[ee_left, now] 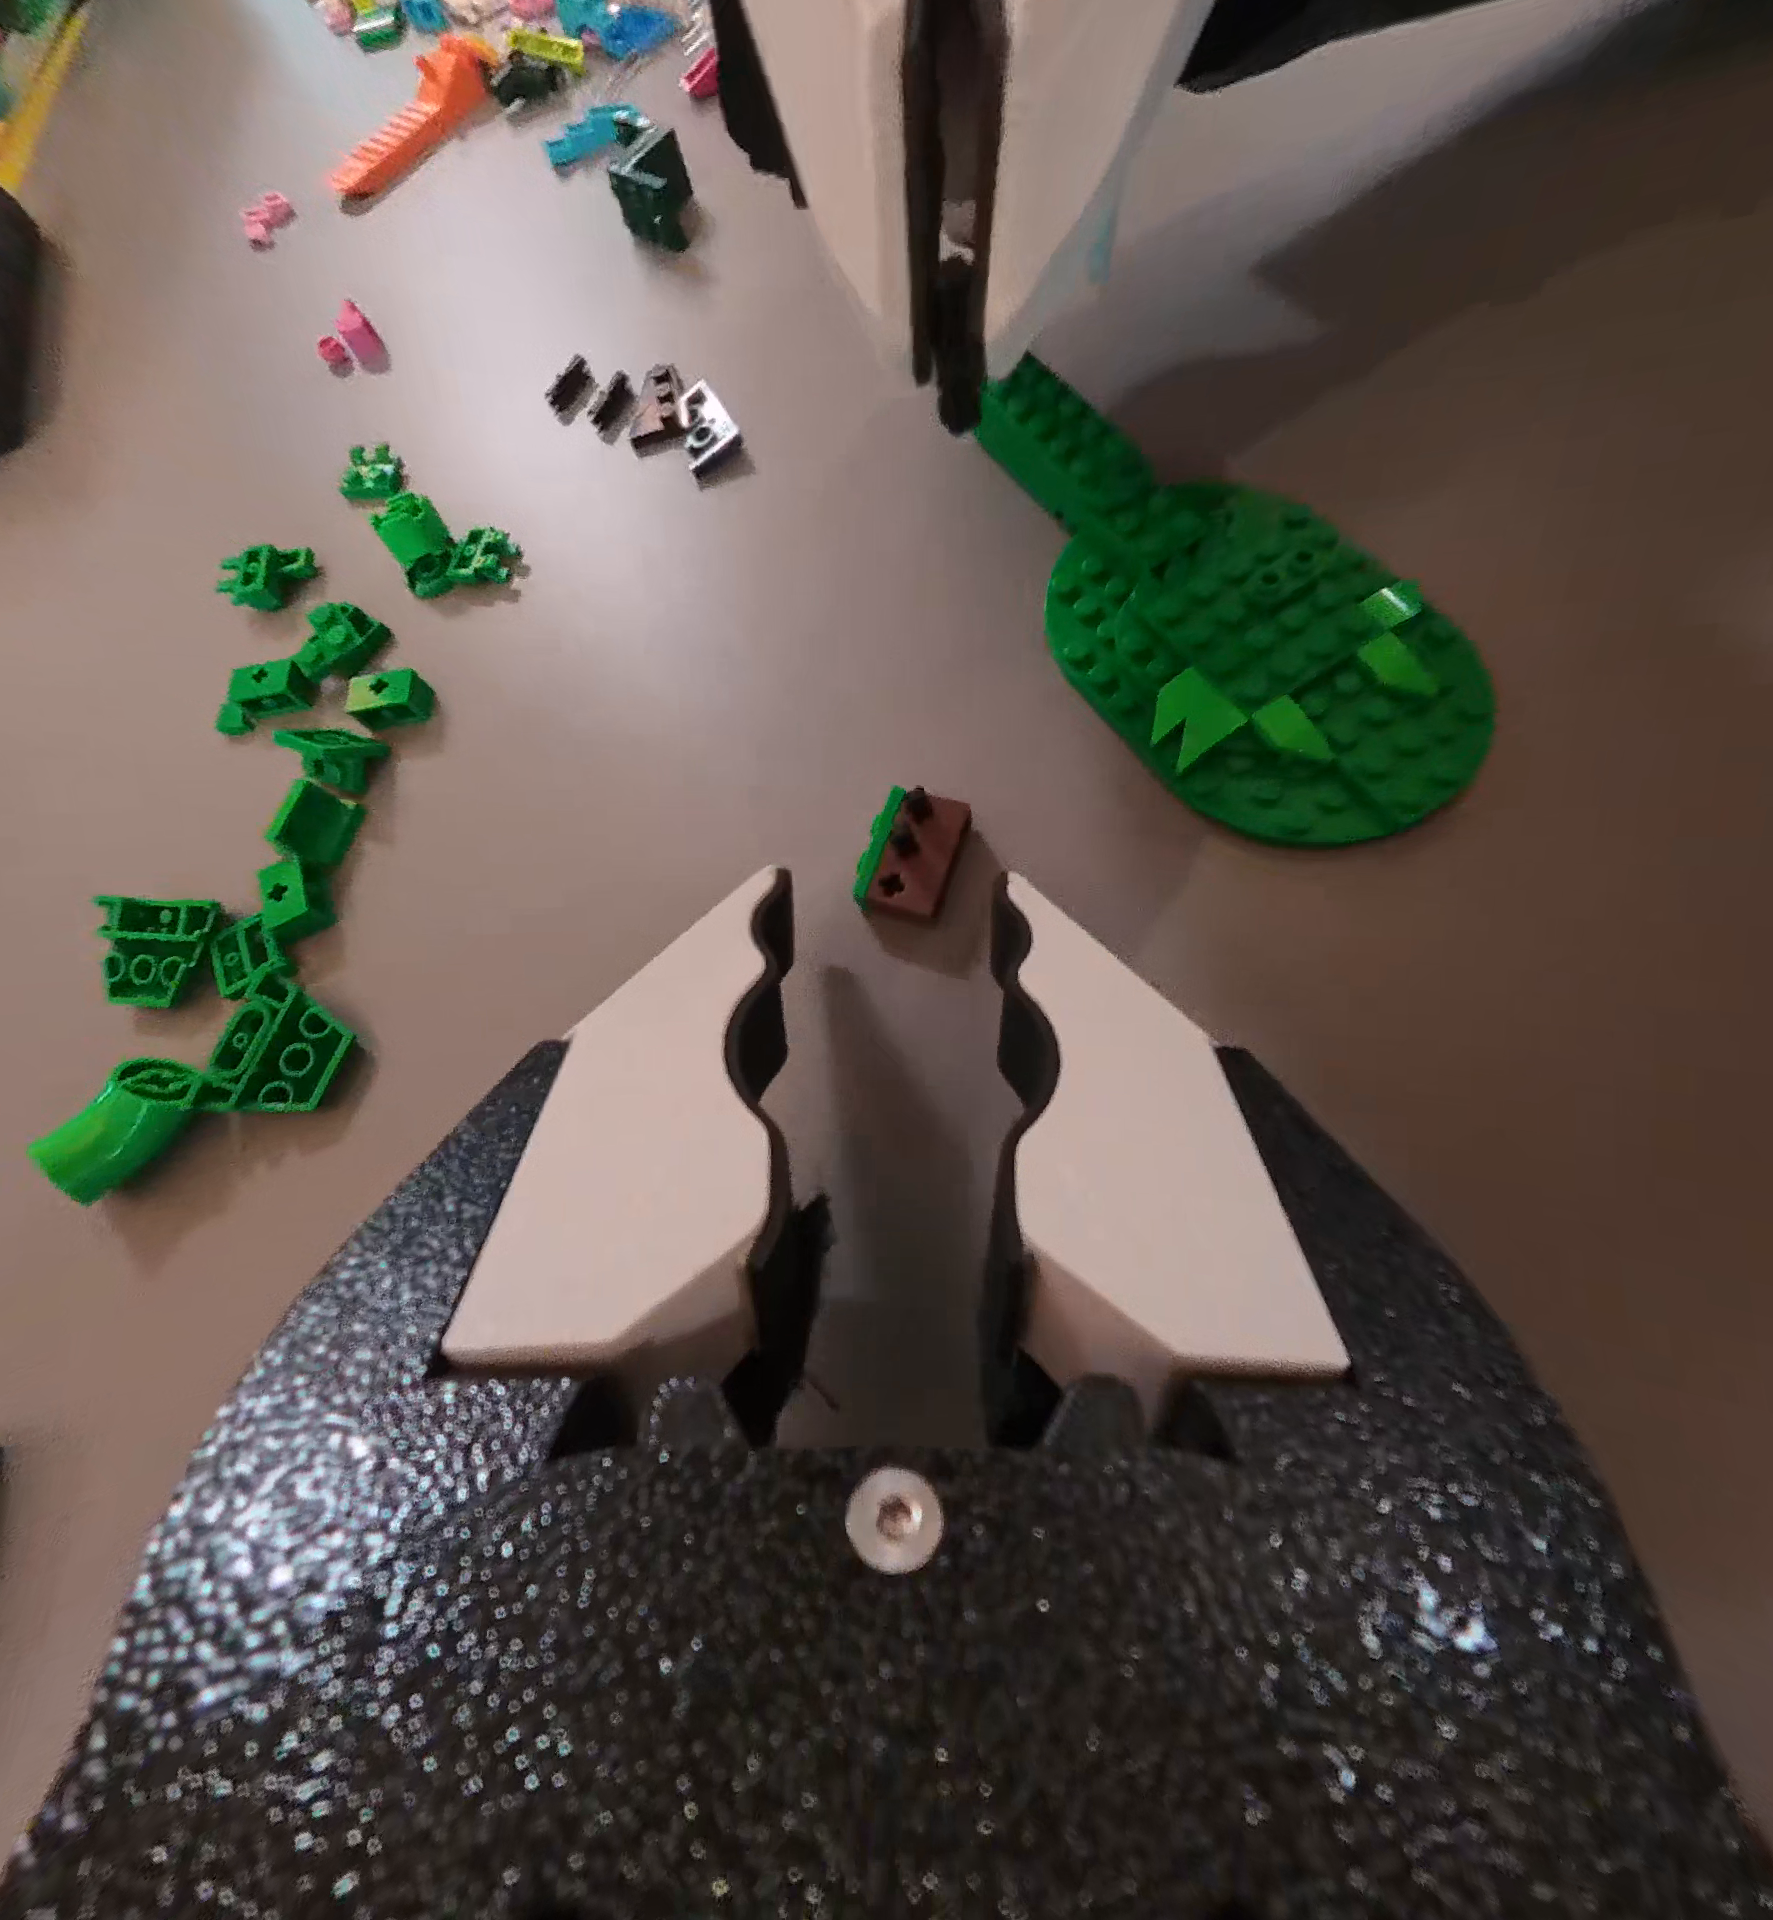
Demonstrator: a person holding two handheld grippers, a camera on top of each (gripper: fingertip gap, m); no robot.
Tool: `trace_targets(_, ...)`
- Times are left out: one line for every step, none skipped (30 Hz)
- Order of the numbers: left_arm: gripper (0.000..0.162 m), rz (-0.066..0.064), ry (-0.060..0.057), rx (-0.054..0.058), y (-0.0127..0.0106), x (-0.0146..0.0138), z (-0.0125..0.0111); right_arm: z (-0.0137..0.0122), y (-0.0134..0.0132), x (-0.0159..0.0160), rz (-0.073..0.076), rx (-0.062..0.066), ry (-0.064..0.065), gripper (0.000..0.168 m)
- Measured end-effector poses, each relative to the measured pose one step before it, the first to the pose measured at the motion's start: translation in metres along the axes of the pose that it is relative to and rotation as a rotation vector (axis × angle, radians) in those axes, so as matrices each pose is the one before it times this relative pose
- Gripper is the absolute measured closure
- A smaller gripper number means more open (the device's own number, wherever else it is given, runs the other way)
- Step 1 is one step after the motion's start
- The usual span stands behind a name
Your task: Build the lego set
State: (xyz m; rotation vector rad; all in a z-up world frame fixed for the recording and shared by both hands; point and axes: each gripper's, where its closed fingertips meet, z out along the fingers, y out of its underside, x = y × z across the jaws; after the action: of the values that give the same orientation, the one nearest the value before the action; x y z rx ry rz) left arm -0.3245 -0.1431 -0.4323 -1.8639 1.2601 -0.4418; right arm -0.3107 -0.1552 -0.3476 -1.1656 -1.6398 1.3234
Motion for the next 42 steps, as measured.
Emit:
trace_targets(0.127,0.0012,0.0115,-0.0009,-0.00007,-0.00039,0.00101,0.00038,0.00036,0.00039,0.0087,-0.0004,-0.0013,0.166)
trace_targets(0.130,-0.0002,0.0136,-0.0067,0.00035,0.00049,0.00079,0.00035,0.00048,0.00039,0.0108,-0.0006,-0.0009,0.166)
trace_targets(0.138,-0.0027,0.0257,-0.0113,0.00097,0.00294,0.00076,0.00052,0.00022,0.00014,0.0097,0.0019,-0.0017,0.166)
trace_targets(0.147,-0.0086,0.0287,-0.0115,0.00080,0.00392,0.00103,0.00058,0.00047,-0.00027,0.0117,-0.0002,-0.0035,0.166)
trace_targets(0.148,-0.0091,0.0027,-0.0033,-0.00003,0.00093,0.00069,0.00075,0.00093,-0.00004,0.0110,-0.0034,-0.0010,0.166)
trace_targets(0.148,-0.0032,-0.0109,0.0001,-0.00017,0.00022,0.00015,0.00090,0.00141,-0.00016,0.0073,-0.0075,-0.0010,0.166)
trace_targets(0.148,-0.0006,-0.0241,0.0008,-0.00019,-0.00105,-0.00037,0.00091,0.00209,-0.00063,0.0051,-0.0122,-0.0035,0.166)
trace_targets(0.148,0.0036,-0.0302,-0.0016,0.00007,-0.00158,-0.00048,0.00099,0.00230,-0.00052,0.0034,-0.0142,-0.0033,0.166)
trace_targets(0.148,0.0007,-0.0243,-0.0011,-0.00012,-0.00078,-0.00032,0.00092,0.00235,-0.00037,0.0031,-0.0147,-0.0032,0.166)
trace_targets(0.148,0.0018,-0.0083,-0.0031,0.00005,0.00121,-0.00017,0.00117,0.00259,-0.00009,0.0029,-0.0152,-0.0035,0.166)
trace_targets(0.148,0.0038,-0.0032,-0.0052,0.00022,0.00125,-0.00007,0.00132,0.00241,0.00040,0.0001,-0.0144,-0.0017,0.166)
trace_targets(0.148,0.0047,-0.0108,-0.0032,0.00007,-0.00056,-0.00010,0.00126,0.00199,0.00071,-0.0017,-0.0127,-0.0008,0.166)
trace_targets(0.148,0.0003,-0.0032,-0.0031,0.00008,-0.00010,0.00011,0.00111,0.00028,0.00056,-0.0016,-0.0031,-0.0004,0.166)
trace_targets(0.148,-0.0094,0.0028,-0.0034,0.00021,0.00023,0.00028,0.00070,-0.00191,0.00037,-0.0007,0.0078,0.0001,0.166)
trace_targets(0.148,-0.0139,0.0020,0.0021,-0.00045,0.00028,0.00041,0.00041,-0.00298,-0.00002,0.0001,0.0125,-0.0007,0.166)
trace_targets(0.148,-0.0115,0.0101,0.0030,-0.00041,0.00142,0.00020,0.00023,-0.00344,-0.00011,-0.0001,0.0152,0.0004,0.166)
trace_targets(0.148,-0.0062,0.0103,-0.0009,0.00003,0.00150,0.00027,0.00040,-0.00278,0.00044,-0.0002,0.0118,0.0040,0.166)
trace_targets(0.148,0.0045,0.0002,-0.0005,0.00000,0.00029,-0.00006,0.00056,-0.00136,0.00032,-0.0023,0.0043,0.0042,0.166)
trace_targets(0.148,0.0094,-0.0024,-0.0059,0.00019,0.00000,-0.00033,0.00072,-0.00007,0.00009,-0.0040,-0.0015,0.0033,0.166)
trace_targets(0.148,0.0095,-0.0087,-0.0124,0.00048,-0.00100,-0.00086,0.00095,0.00066,0.00008,-0.0034,-0.0056,0.0022,0.166)
trace_targets(0.148,0.0071,-0.0066,-0.0088,-0.00066,-0.00084,-0.00152,0.00092,0.00063,-0.00016,-0.0047,-0.0035,0.0011,0.166)
trace_targets(0.148,-0.0017,0.0032,0.0022,-0.00267,0.00035,-0.00231,0.00096,0.00015,-0.00025,-0.0001,0.0000,-0.0012,0.166)
trace_targets(0.148,-0.0094,0.0047,0.0147,-0.00498,0.00042,-0.00328,0.00068,-0.00057,-0.00064,0.0059,0.0028,-0.0060,0.166)
trace_targets(0.148,-0.0118,0.0034,0.0227,-0.00612,0.00005,-0.00393,0.00050,-0.00145,-0.00027,0.0092,0.0068,-0.0043,0.166)
trace_targets(0.148,-0.0165,0.0050,0.0206,-0.00574,0.00008,-0.00433,0.00008,-0.00270,-0.00049,0.0113,0.0084,-0.0051,0.166)
trace_targets(0.148,-0.0175,0.0033,0.0180,-0.00543,-0.00018,-0.00454,-0.00047,-0.00366,-0.00020,0.0119,0.0080,-0.0027,0.166)
trace_targets(0.148,-0.0172,0.0053,0.0156,-0.00506,0.00018,-0.00454,-0.00092,-0.00440,-0.00058,0.0067,0.0054,-0.0030,0.166)
trace_targets(0.148,-0.0185,0.0018,0.0110,-0.00459,0.00003,-0.00425,-0.00107,-0.00441,-0.00058,0.0016,0.0012,-0.0018,0.166)
trace_targets(0.148,-0.0156,0.0011,0.0099,-0.00473,0.00022,-0.00403,-0.00093,-0.00360,-0.00006,0.0014,-0.0086,-0.0003,0.166)
trace_targets(0.148,-0.0155,0.0013,0.0091,-0.00459,0.00047,-0.00368,-0.00062,-0.00274,-0.00047,-0.0001,-0.0156,-0.0040,0.166)
trace_targets(0.148,-0.0136,0.0006,0.0108,-0.00496,0.00059,-0.00324,-0.00044,-0.00238,-0.00080,-0.0022,-0.0166,-0.0069,0.166)
trace_targets(0.148,-0.0121,-0.0019,0.0117,-0.00488,0.00042,-0.00299,-0.00017,-0.00211,-0.00016,-0.0013,-0.0174,-0.0039,0.166)
trace_targets(0.148,-0.0138,-0.0079,0.0069,-0.00410,-0.00030,-0.00260,0.00002,-0.00154,0.00043,-0.0037,-0.0178,-0.0010,0.166)
trace_targets(0.148,-0.0143,-0.0060,0.0031,-0.00347,-0.00006,-0.00228,0.00013,-0.00114,0.00043,-0.0061,-0.0172,-0.0012,0.166)
trace_targets(0.148,-0.0130,0.0001,-0.0007,-0.00253,0.00084,-0.00207,0.00011,-0.00057,0.00035,-0.0064,-0.0169,-0.0020,0.166)
trace_targets(0.148,-0.0086,-0.0042,0.0010,-0.00241,0.00046,-0.00213,0.00015,-0.00061,0.00028,-0.0054,-0.0142,-0.0026,0.166)
trace_targets(0.148,-0.0066,-0.0054,-0.0002,-0.00174,0.00005,-0.00208,-0.00002,-0.00105,-0.00008,-0.0036,-0.0088,-0.0035,0.166)
trace_targets(0.148,-0.0031,-0.0005,-0.0006,-0.00152,0.00062,-0.00198,0.00003,-0.00143,-0.00031,-0.0025,-0.0047,-0.0039,0.166)
trace_targets(0.148,-0.0002,0.0011,0.0034,-0.00183,0.00106,-0.00189,0.00024,-0.00099,-0.00053,-0.0032,-0.0072,-0.0039,0.166)
trace_targets(0.148,0.0014,-0.0025,0.0064,-0.00211,0.00035,-0.00193,0.00050,-0.00041,-0.00081,-0.0035,-0.0095,-0.0049,0.166)
trace_targets(0.148,0.0020,-0.0020,0.0015,-0.00131,0.00015,-0.00172,0.00074,-0.00054,-0.00148,-0.0025,-0.0081,-0.0075,0.166)
trace_targets(0.148,0.0023,-0.0041,-0.0013,-0.00055,-0.00023,-0.00137,0.00085,-0.00105,-0.00145,-0.0022,-0.0059,-0.0063,0.166)
